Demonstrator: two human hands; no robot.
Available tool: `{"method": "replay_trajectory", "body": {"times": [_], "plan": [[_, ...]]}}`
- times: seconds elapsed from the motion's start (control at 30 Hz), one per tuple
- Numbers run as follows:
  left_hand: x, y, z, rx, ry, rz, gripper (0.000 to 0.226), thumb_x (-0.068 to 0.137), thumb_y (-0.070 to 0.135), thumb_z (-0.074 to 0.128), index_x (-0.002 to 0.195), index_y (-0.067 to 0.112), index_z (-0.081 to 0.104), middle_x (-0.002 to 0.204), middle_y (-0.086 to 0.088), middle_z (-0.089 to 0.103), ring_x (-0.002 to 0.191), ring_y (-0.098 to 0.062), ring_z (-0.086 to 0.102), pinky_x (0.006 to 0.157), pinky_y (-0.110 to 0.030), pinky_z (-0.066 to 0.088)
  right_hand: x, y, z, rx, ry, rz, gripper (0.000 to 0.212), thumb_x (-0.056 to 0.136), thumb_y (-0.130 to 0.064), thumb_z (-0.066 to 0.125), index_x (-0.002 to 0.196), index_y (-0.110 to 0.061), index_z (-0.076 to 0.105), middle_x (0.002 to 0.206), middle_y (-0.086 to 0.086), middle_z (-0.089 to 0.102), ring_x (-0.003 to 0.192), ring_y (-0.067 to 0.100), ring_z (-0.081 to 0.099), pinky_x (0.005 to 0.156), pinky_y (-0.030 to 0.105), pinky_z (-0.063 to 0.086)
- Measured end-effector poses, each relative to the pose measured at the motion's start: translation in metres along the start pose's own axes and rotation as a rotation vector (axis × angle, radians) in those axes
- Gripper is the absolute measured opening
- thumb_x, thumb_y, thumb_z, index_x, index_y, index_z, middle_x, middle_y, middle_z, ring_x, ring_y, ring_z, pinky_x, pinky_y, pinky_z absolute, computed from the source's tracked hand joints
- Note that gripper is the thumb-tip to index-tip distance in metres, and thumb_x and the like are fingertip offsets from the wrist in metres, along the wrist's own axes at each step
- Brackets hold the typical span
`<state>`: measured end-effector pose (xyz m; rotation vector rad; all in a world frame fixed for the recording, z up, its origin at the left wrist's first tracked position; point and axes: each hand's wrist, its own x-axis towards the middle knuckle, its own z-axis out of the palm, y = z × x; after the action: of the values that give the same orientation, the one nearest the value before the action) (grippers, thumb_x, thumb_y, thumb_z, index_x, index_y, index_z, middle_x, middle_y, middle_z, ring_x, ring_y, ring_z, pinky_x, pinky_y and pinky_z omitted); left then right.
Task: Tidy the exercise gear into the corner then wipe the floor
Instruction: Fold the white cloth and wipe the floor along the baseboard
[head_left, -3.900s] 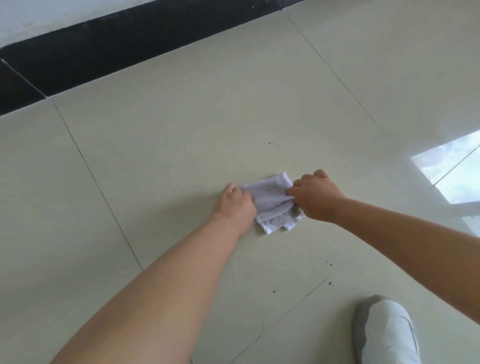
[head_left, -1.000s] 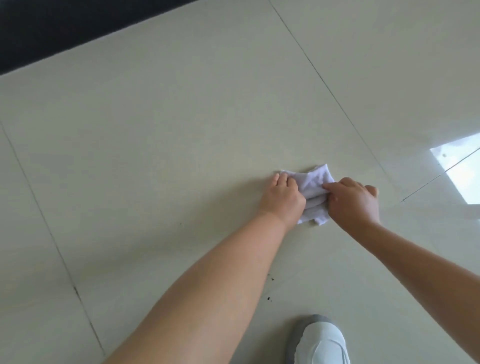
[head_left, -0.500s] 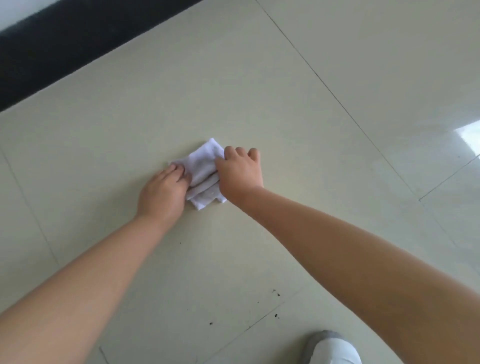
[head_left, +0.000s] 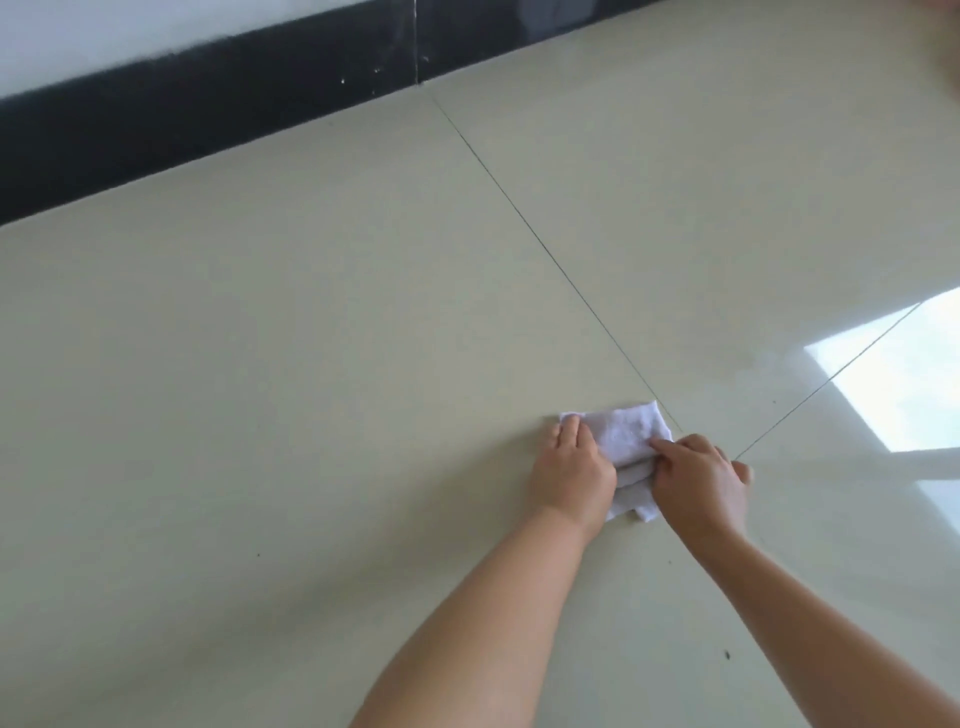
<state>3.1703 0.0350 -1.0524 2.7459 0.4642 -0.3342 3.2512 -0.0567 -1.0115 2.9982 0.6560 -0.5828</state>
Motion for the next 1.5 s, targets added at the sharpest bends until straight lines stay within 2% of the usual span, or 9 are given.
{"method": "replay_trajectory", "body": {"times": [0.13, 0.23, 0.4, 0.5, 0.6, 0.8, 0.9, 1.2, 1.5], "plan": [[0.023, -0.025, -0.033, 0.03, -0.116, -0.06, 0.025, 0.058, 0.016, 0.053, 0.056, 0.011, 0.077, 0.073, -0.008, 0.075, 0.078, -0.017, 0.073, 0.077, -0.022, 0.055, 0.04, -0.038, -0.012, -0.038, 0.006, -0.039, 0.044, 0.087, 0.001, 0.038, 0.122, -0.018, 0.06, 0.115, 0.007, 0.054, 0.101, 0.023, 0.043, 0.097, 0.031, 0.028], [0.042, -0.073, -0.055, 0.207, -0.062, -0.09, 0.039, 0.092, 0.001, 0.035, 0.122, -0.006, 0.059, 0.135, -0.024, 0.05, 0.133, -0.031, 0.041, 0.113, -0.034, 0.027, 0.066, -0.089, -0.016, -0.09, 0.01, -0.148, 0.041, 0.085, 0.002, 0.039, 0.121, -0.013, 0.055, 0.119, 0.008, 0.049, 0.102, 0.025, 0.041, 0.098, 0.032, 0.03], [0.025, -0.168, -0.079, 0.231, 0.054, -0.306, 0.028, 0.07, 0.015, 0.052, 0.062, 0.007, 0.078, 0.079, -0.01, 0.077, 0.08, -0.021, 0.076, 0.066, -0.021, 0.057, 0.089, -0.186, -0.004, -0.045, 0.015, -0.375, 0.042, 0.086, -0.002, 0.047, 0.126, -0.012, 0.046, 0.125, 0.009, 0.042, 0.115, 0.026, 0.04, 0.098, 0.033, 0.03], [0.02, -0.194, -0.081, 0.179, -0.015, -0.32, 0.038, 0.101, 0.012, 0.033, 0.133, 0.002, 0.051, 0.148, -0.019, 0.039, 0.141, -0.026, 0.035, 0.113, -0.03, 0.029, 0.09, -0.209, -0.004, 0.008, -0.023, -0.423, 0.031, 0.086, -0.002, 0.049, 0.116, -0.008, 0.051, 0.123, 0.01, 0.043, 0.112, 0.028, 0.04, 0.099, 0.032, 0.029], [0.03, -0.183, -0.087, 0.115, -0.025, -0.368, 0.046, 0.104, 0.012, 0.02, 0.149, 0.005, 0.02, 0.159, -0.013, 0.011, 0.149, -0.025, 0.008, 0.119, -0.031, 0.009, 0.1, -0.194, -0.011, 0.16, -0.04, -0.355, 0.019, 0.092, -0.002, 0.037, 0.086, -0.013, 0.052, 0.117, 0.012, 0.046, 0.097, 0.025, 0.033, 0.102, 0.033, 0.033], [0.088, -0.125, -0.087, 0.018, -0.013, -0.274, 0.046, 0.103, 0.01, 0.019, 0.148, 0.001, 0.021, 0.159, -0.015, 0.01, 0.148, -0.026, 0.006, 0.12, -0.033, 0.004, 0.126, -0.134, -0.032, 0.108, -0.011, -0.14, 0.041, 0.091, -0.005, 0.032, 0.125, -0.016, 0.053, 0.096, 0.003, 0.038, 0.092, 0.022, 0.024, 0.078, 0.02, 0.02], [0.098, -0.124, -0.087, 0.066, 0.003, -0.283, 0.044, 0.103, 0.01, 0.019, 0.145, 0.0, 0.029, 0.155, -0.016, 0.02, 0.145, -0.027, 0.016, 0.119, -0.031, 0.009, 0.125, -0.144, -0.034, 0.093, 0.005, -0.13, 0.036, 0.092, -0.002, 0.034, 0.123, -0.006, 0.05, 0.116, 0.016, 0.047, 0.105, 0.031, 0.036, 0.098, 0.036, 0.034], [0.005, -0.259, -0.112, 0.217, -0.087, -0.495, 0.038, 0.099, 0.017, 0.035, 0.135, 0.007, 0.044, 0.141, -0.014, 0.043, 0.133, -0.027, 0.04, 0.107, -0.034, 0.032, 0.101, -0.294, -0.016, -0.14, -0.105, -0.56, 0.055, 0.082, -0.013, 0.062, 0.133, -0.021, 0.042, 0.133, 0.01, 0.038, 0.125, 0.028, 0.036, 0.104, 0.037, 0.028], [-0.197, -0.33, -0.085, 0.04, -0.097, -0.657, 0.03, 0.089, 0.015, 0.049, 0.102, -0.006, 0.066, 0.115, -0.026, 0.061, 0.102, -0.039, 0.063, 0.077, -0.044, 0.052, -0.043, -0.375, 0.068, -0.094, -0.178, -0.987, 0.03, 0.09, -0.016, 0.05, 0.12, -0.012, 0.054, 0.113, 0.007, 0.05, 0.106, 0.026, 0.047, 0.097, 0.033, 0.028]]}}
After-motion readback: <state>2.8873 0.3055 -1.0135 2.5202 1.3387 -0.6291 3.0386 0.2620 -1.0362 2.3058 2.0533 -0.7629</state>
